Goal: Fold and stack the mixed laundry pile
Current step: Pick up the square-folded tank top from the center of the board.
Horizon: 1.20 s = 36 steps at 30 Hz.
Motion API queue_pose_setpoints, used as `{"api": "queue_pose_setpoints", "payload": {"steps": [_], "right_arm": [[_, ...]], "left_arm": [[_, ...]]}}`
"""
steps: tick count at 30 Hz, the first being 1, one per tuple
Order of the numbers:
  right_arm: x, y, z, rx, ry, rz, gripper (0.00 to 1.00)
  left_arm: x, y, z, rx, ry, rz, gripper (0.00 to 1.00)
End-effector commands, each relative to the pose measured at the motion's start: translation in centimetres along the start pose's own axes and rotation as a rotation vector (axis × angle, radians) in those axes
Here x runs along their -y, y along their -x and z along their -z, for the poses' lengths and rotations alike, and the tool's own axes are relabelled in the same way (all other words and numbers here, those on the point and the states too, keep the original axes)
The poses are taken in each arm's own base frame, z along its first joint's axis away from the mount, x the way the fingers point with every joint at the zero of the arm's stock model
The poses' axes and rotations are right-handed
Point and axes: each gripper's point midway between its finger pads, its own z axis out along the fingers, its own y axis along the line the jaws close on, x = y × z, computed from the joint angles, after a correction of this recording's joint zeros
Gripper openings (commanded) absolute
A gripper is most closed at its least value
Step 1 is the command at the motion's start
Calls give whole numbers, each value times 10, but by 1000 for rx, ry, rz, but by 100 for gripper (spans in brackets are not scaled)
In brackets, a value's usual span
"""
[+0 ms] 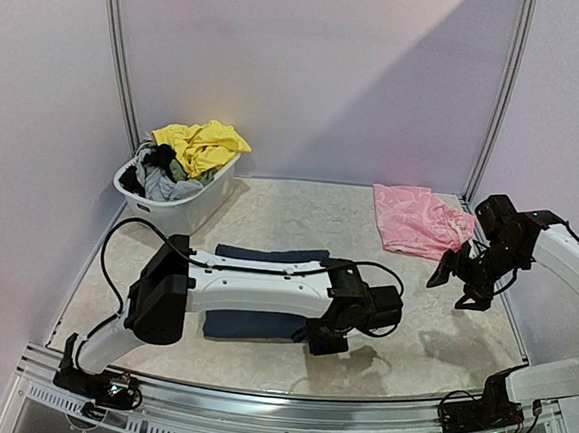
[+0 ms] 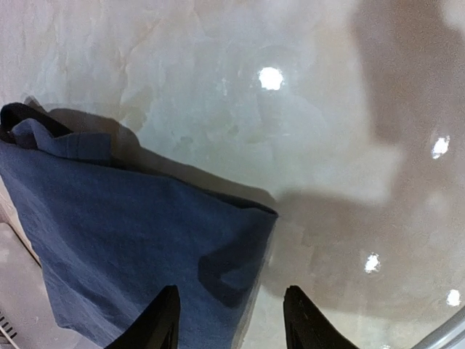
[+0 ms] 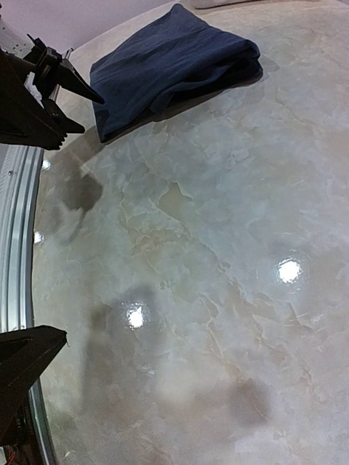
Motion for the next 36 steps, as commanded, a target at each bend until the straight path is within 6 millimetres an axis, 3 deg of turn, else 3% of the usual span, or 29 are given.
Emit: {"api": "queue_pose_setpoints", "payload": {"steps": [1,7,13,19,23,30,36], "right_arm": [[-2,1,14,16,-7,10,86],[-9,4,23,25,7,23,86],[-14,8,26,17,8,36,86],[-22,15,25,13,13,57,86],[-33,25,19,15,47,79,86],[-66,44,-3,-7,188,101,86],[-92,54,-24,-48,313,126,87]], "left_arm": [[10,12,-6,20,38,-56,50],[0,17,-14,29,128,-48,44],[2,17,-29,10,151,-64,41],[5,16,-31,14,142,-49,13],[-3,17,-18,41,153,-21,0],[-17,18,15,116,134,97,0],[-35,8,29,123,160,162,0]]}}
